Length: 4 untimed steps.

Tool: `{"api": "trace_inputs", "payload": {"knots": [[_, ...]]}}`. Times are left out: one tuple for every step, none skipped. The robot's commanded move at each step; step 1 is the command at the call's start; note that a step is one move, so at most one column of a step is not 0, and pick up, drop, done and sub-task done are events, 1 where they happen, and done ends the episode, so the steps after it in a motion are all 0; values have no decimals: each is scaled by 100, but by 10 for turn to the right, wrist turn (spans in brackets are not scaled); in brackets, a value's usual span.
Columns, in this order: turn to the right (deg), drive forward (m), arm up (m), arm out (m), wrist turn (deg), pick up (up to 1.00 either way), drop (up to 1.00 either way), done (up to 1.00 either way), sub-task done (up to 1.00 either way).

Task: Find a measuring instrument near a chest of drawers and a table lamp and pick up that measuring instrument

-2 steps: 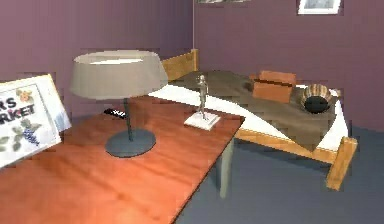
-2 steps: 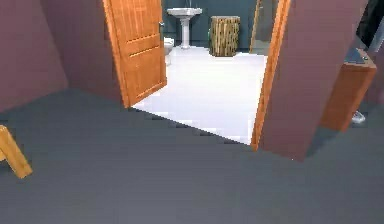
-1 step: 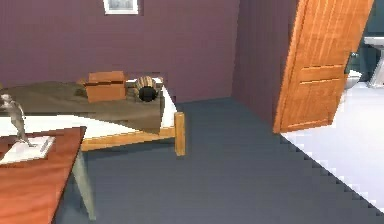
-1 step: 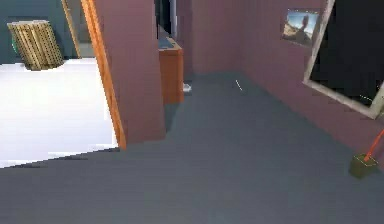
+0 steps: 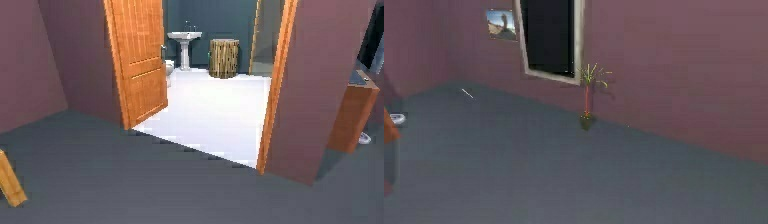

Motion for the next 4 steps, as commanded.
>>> {"api": "trace_inputs", "payload": {"knots": [[270,0,0,0,0,0,0,0,0],[0,10,0,0,0,0,0,0,0],[-450,0,0,0,0,0,0,0,0],[-360,0,0,0,0,0,0,0,0]]}}
